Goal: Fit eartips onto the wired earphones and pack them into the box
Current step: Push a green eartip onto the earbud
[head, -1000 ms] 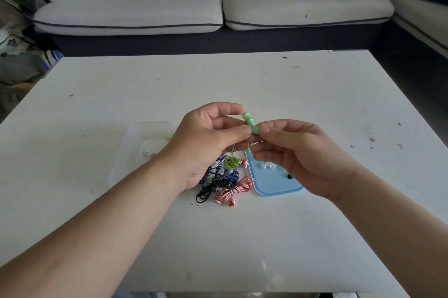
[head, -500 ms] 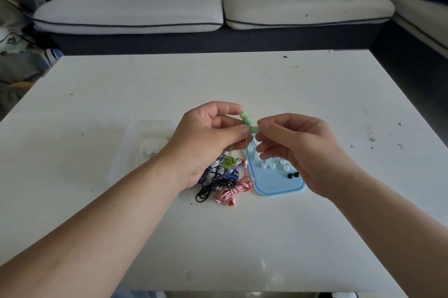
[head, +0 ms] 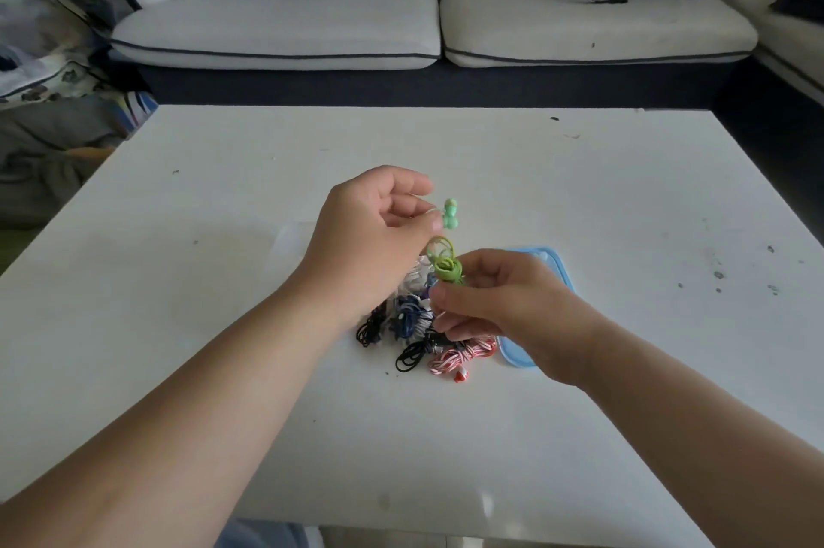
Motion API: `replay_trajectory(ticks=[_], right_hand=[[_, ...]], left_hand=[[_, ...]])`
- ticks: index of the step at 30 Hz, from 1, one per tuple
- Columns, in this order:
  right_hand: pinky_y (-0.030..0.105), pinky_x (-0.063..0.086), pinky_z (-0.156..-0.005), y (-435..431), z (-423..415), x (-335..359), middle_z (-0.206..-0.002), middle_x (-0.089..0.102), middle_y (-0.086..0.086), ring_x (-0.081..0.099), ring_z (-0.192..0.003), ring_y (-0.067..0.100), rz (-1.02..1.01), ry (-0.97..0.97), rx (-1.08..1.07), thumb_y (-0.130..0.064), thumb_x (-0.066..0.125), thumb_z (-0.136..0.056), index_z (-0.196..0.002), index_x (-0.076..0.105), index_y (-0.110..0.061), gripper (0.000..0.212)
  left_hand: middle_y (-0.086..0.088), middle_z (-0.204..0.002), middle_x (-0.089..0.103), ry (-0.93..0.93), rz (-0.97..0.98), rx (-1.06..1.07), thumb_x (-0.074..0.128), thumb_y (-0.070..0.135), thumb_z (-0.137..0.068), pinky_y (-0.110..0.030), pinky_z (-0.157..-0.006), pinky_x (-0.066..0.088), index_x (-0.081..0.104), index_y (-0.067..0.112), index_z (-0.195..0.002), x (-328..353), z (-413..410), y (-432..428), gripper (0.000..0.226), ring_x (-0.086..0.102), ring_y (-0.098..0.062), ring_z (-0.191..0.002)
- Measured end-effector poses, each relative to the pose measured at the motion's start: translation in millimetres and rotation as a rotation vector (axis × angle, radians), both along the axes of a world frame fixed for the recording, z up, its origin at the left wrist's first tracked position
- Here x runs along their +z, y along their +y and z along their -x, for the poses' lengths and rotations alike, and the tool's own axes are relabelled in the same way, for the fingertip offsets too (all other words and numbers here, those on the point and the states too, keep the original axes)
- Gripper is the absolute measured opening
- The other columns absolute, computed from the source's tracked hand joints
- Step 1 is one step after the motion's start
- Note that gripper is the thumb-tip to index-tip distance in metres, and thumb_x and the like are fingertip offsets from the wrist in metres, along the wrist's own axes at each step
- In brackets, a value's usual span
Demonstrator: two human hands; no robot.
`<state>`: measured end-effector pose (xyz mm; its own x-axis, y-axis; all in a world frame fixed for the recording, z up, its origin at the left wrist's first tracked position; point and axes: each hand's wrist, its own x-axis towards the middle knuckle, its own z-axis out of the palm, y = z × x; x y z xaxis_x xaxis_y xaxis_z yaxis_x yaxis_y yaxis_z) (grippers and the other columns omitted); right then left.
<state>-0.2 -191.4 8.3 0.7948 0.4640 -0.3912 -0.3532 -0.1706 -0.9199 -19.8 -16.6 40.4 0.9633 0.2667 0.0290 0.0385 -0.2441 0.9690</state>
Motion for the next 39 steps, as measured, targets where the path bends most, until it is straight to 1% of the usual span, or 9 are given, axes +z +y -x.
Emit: replay_trajectory(ticks=[5, 10, 12, 14, 17, 24, 30, 36, 39], right_hand=[[0.047, 0.064, -0.079, 24.8, -3.5, 3.0, -0.088, 0.076, 0.022, 0.071, -0.068, 0.027, 0.108, -0.063, -0.095, -0.013, 0.091, -0.074, -0.102, 0.07, -0.007, 0.036], [0.024, 0.055, -0.053, 57.8, -3.2, 2.3, -0.079, 0.075, 0.019, 0.065, -0.057, 0.016, 0.182, -0.191, -0.09, -0.008, 0.09, -0.074, -0.098, 0.075, -0.01, 0.028], [0.033, 0.062, -0.061, 73.9, -3.4, -1.1, -0.078, 0.075, 0.016, 0.066, -0.06, 0.018, 0.189, -0.219, -0.079, -0.009, 0.09, -0.074, -0.099, 0.076, -0.011, 0.029], [0.039, 0.063, -0.07, 87.5, -2.9, -2.2, -0.084, 0.077, 0.012, 0.067, -0.06, 0.019, 0.163, -0.214, -0.059, -0.008, 0.089, -0.074, -0.111, 0.074, -0.012, 0.04], [0.032, 0.062, -0.062, 102.2, -3.6, -7.6, -0.098, 0.077, 0.004, 0.068, -0.057, 0.015, 0.2, -0.227, -0.012, 0.002, 0.075, -0.081, -0.133, 0.062, -0.017, 0.057], [0.029, 0.051, -0.052, 104.1, 0.3, -13.2, -0.089, 0.078, 0.002, 0.068, -0.057, 0.011, 0.264, -0.18, -0.072, -0.007, 0.057, -0.094, -0.113, 0.07, -0.019, 0.026], [0.03, 0.052, -0.054, 88.0, -2.5, -9.1, -0.088, 0.078, 0.001, 0.067, -0.057, 0.012, 0.269, -0.181, -0.105, -0.006, 0.052, -0.096, -0.108, 0.072, -0.018, 0.026], [0.032, 0.053, -0.056, 56.2, -12.9, -6.5, -0.087, 0.078, 0.002, 0.068, -0.06, 0.015, 0.311, -0.188, -0.161, 0.003, 0.045, -0.093, -0.11, 0.07, -0.018, 0.037], [0.028, 0.053, -0.055, 40.6, -16.1, -7.2, -0.086, 0.077, 0.003, 0.068, -0.058, 0.012, 0.376, -0.229, -0.17, 0.002, 0.046, -0.091, -0.109, 0.07, -0.02, 0.037]], left_hand=[[0.001, -0.088, 0.078, 0.033, -0.192, -0.01, 0.076, 0.004, -0.09, -0.041, -0.082, 0.065, 0.081, 0.026, -0.095, -7.8, 10.4, 41.6, 0.023, 0.076, -0.021, -0.081], [0.01, -0.086, 0.078, 0.189, -0.258, -0.018, 0.064, 0.012, -0.095, -0.031, -0.079, 0.064, 0.082, 0.028, -0.089, -5.2, 22.4, 65.1, 0.025, 0.076, -0.011, -0.078], [0.009, -0.082, 0.078, 0.21, -0.28, -0.072, 0.075, 0.025, -0.091, -0.024, -0.071, 0.061, 0.081, 0.027, -0.091, -3.4, 27.4, 74.6, 0.006, 0.075, -0.009, -0.075], [0.009, -0.08, 0.076, 0.234, -0.335, -0.118, 0.084, 0.027, -0.084, -0.02, -0.063, 0.055, 0.078, 0.028, -0.098, -5.9, 30.5, 85.1, 0.016, 0.072, -0.007, -0.069], [0.011, -0.086, 0.073, 0.247, -0.458, -0.038, 0.086, 0.023, -0.082, -0.021, -0.071, 0.049, 0.077, 0.025, -0.105, -13.1, 30.2, 108.2, 0.025, 0.07, -0.008, -0.076], [0.004, -0.098, 0.07, 0.571, -0.661, -0.204, 0.082, 0.028, -0.083, -0.043, -0.076, 0.064, 0.075, 0.03, -0.11, -45.1, 33.2, 127.8, 0.028, 0.073, -0.025, -0.086], [0.002, -0.109, 0.063, 0.645, -0.852, -0.267, 0.071, 0.029, -0.091, -0.024, -0.058, 0.05, 0.065, 0.029, -0.13, -51.1, 24.7, 118.9, 0.04, 0.069, -0.021, -0.08], [-0.004, -0.127, 0.065, 0.359, -0.962, -0.134, 0.064, 0.023, -0.096, -0.034, -0.092, 0.052, 0.067, 0.022, -0.125, -36.3, 14.5, 90.5, 0.029, 0.063, -0.025, -0.112], [-0.001, -0.11, 0.071, 0.23, -0.872, -0.225, 0.062, 0.02, -0.094, -0.036, -0.088, 0.056, 0.073, 0.027, -0.111, -31.6, 9.7, 60.8, 0.021, 0.067, -0.023, -0.097]])
